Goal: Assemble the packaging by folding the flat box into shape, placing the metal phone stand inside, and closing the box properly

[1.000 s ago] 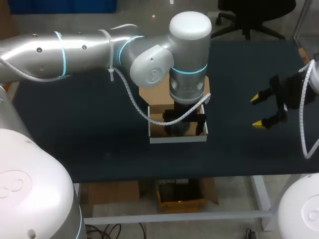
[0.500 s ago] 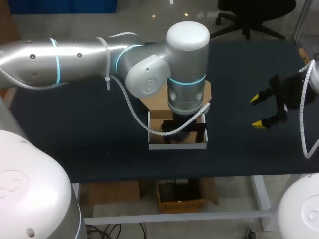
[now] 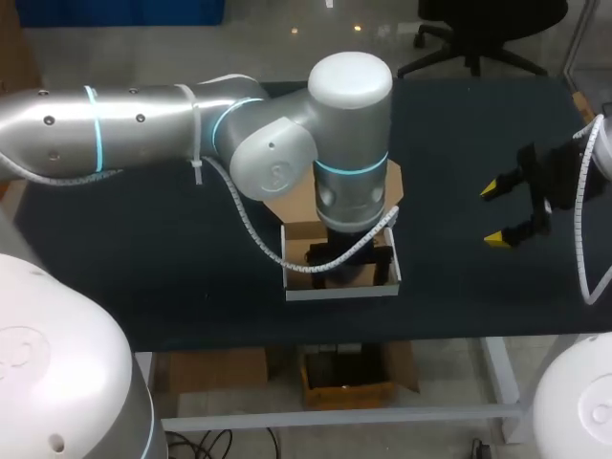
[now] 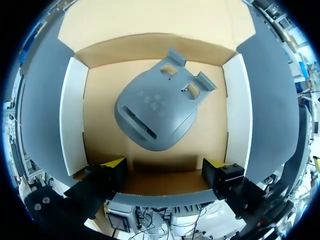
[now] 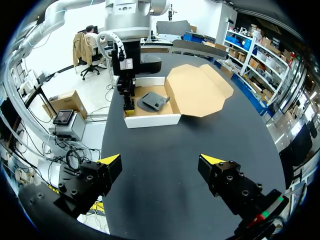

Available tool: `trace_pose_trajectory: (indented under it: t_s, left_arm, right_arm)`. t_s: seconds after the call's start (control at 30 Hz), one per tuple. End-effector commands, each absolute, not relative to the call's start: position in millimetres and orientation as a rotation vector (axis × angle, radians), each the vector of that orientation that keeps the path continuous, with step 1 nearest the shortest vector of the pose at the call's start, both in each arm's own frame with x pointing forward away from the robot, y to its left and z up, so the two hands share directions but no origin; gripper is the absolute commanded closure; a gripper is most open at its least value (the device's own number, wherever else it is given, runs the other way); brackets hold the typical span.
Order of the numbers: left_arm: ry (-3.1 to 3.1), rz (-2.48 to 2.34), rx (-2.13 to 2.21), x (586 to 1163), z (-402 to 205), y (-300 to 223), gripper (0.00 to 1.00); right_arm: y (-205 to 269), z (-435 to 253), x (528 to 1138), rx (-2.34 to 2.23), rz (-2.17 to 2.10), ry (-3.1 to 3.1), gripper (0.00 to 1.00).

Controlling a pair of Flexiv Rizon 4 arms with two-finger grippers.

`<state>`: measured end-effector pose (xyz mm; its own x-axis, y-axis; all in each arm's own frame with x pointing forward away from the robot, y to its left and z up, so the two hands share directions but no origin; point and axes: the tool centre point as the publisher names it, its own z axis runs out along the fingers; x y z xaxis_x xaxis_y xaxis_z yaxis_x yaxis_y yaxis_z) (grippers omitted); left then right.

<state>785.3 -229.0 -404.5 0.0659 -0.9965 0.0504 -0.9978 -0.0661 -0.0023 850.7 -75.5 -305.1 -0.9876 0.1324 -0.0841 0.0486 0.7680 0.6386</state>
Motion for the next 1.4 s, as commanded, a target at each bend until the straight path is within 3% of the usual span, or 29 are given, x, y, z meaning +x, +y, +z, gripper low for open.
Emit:
trace_pose_trajectory:
  t_s: [0.03,0.5,1.4]
  left_arm:
    - [-2.122,0.078,2.285,778,-399,-226,0.0]
    - [-2.285,0.362,2.166,797,-345,-209,0.0]
    - [-2.437,0.679,1.942,864,-298,-95,0.0]
  right_arm:
    - [-76,-305,851,0.144,1.023,2.835,0.0]
    - [-76,-305,851,0.144,1.023,2.835,0.0]
    - [-76,-305,851,0.144,1.023,2.835,0.0]
